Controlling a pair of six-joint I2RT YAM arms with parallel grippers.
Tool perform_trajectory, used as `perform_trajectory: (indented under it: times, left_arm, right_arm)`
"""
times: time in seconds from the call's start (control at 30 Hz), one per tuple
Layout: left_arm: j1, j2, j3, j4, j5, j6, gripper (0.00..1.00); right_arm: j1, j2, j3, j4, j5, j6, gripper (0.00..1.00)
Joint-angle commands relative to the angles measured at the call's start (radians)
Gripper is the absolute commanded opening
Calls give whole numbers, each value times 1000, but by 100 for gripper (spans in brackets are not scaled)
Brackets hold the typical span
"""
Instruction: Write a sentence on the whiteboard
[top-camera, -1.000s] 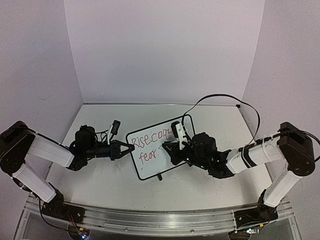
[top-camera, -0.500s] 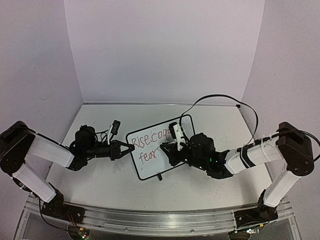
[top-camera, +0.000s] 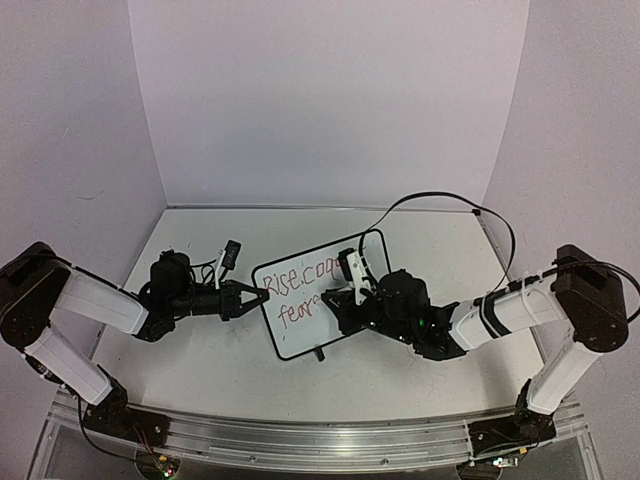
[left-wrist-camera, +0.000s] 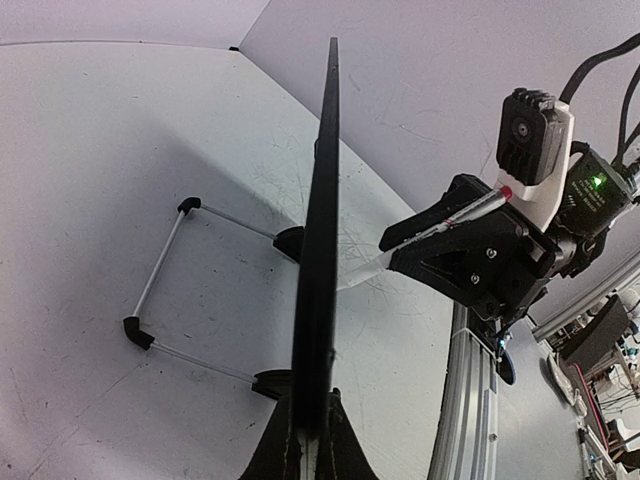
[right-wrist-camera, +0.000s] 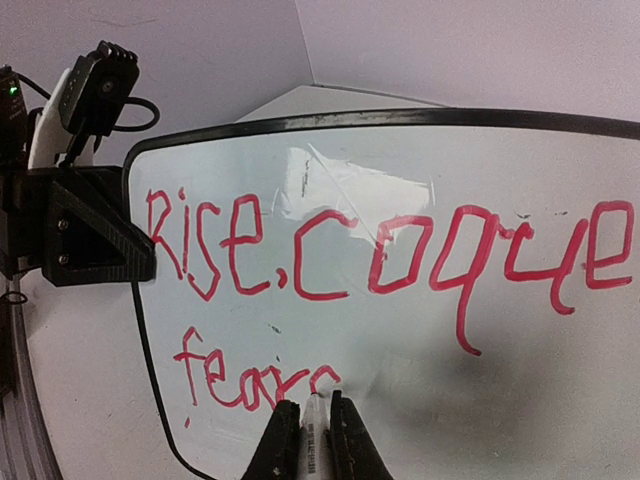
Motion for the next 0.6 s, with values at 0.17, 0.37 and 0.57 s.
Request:
perform_trajectory:
  times: [0.17, 0.37, 0.57]
  left_arm:
    - [4, -3, 9, -70, -19, 22, 0]
    - [4, -5, 7, -69, -19, 22, 0]
    - [3, -4, 9, -69, -18, 22, 0]
  right_arm:
    - [2, -32, -25, -13, 98, 7, 0]
    - [1, -37, -37, -28, 93, 17, 0]
    - [10, -26, -41, -28, 68, 29, 0]
